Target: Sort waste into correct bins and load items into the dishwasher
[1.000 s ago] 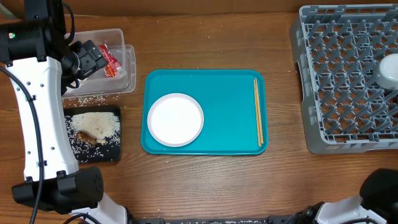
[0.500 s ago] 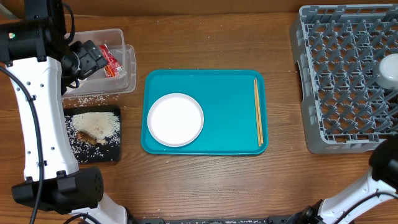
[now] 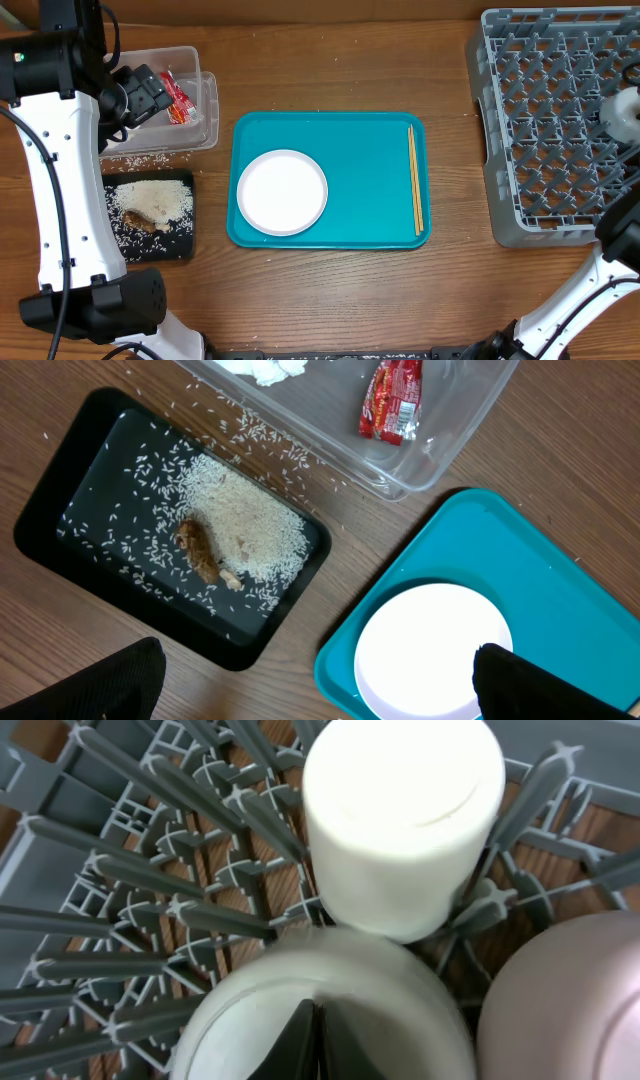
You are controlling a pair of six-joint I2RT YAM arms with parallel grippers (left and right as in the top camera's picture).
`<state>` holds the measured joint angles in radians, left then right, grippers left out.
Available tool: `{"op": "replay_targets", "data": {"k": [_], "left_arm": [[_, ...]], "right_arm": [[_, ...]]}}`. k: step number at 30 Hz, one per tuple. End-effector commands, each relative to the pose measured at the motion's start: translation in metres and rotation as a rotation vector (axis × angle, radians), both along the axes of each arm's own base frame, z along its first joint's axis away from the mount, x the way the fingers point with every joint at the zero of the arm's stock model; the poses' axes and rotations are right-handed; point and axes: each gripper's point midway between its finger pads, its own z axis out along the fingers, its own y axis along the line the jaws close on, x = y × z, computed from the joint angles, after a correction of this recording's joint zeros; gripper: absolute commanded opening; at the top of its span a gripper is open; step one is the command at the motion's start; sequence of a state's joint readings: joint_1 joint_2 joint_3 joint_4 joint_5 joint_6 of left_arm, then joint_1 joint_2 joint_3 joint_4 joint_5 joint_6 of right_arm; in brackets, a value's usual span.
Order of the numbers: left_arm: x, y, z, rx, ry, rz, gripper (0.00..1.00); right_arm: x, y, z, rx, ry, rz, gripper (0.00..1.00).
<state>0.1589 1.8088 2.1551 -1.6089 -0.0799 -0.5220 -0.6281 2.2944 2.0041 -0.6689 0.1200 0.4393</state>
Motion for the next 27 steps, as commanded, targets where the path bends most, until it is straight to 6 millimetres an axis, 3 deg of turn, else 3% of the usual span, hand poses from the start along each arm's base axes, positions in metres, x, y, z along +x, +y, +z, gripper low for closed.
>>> {"op": "replay_targets", "data": {"k": [1,4,7,10,11,15,19,20,24,25,27], "left_arm": [[0.002,0.001,-0.001,0.005,0.003,0.009,1.0],[0.002,0.001,-0.001,0.005,0.003,0.009,0.99],[0.002,0.001,-0.001,0.005,0.003,0.009,1.0],[0.002,0.001,-0.001,0.005,0.003,0.009,1.0],[0.002,0.001,-0.001,0.005,0.003,0.009,1.0],[0.002,0.001,-0.001,0.005,0.003,0.009,1.0],[0.002,0.001,-0.001,0.005,0.003,0.009,1.0],[0.002,0.001,-0.001,0.005,0.003,0.009,1.0],[0.002,0.001,-0.001,0.005,0.003,0.009,1.0],[0.002,0.001,-0.001,0.005,0.003,0.009,1.0],[0.002,0.001,-0.001,0.005,0.003,0.009,1.0]], "right_arm": [[0.0,-0.003,-0.01,-0.01,0.019,-0.003,0.05],[0.0,-0.002,-0.009,-0.009,0.02,-0.003,0.04],[-0.002,0.0,0.009,-0.013,0.006,0.001,0.04],[0.004,0.009,0.046,-0.008,-0.069,0.04,0.04],[0.007,0.018,0.072,-0.002,-0.128,0.077,0.04],[0.007,0.051,0.135,0.04,-0.259,0.187,0.14],[0.006,0.117,0.19,0.199,-0.418,0.417,0.18],[0.004,0.141,0.204,0.261,-0.463,0.507,0.19],[-0.008,0.229,0.229,0.47,-0.513,0.778,0.19],[-0.011,0.251,0.229,0.505,-0.501,0.842,0.27],[-0.016,0.297,0.222,0.557,-0.445,0.958,0.53]]}}
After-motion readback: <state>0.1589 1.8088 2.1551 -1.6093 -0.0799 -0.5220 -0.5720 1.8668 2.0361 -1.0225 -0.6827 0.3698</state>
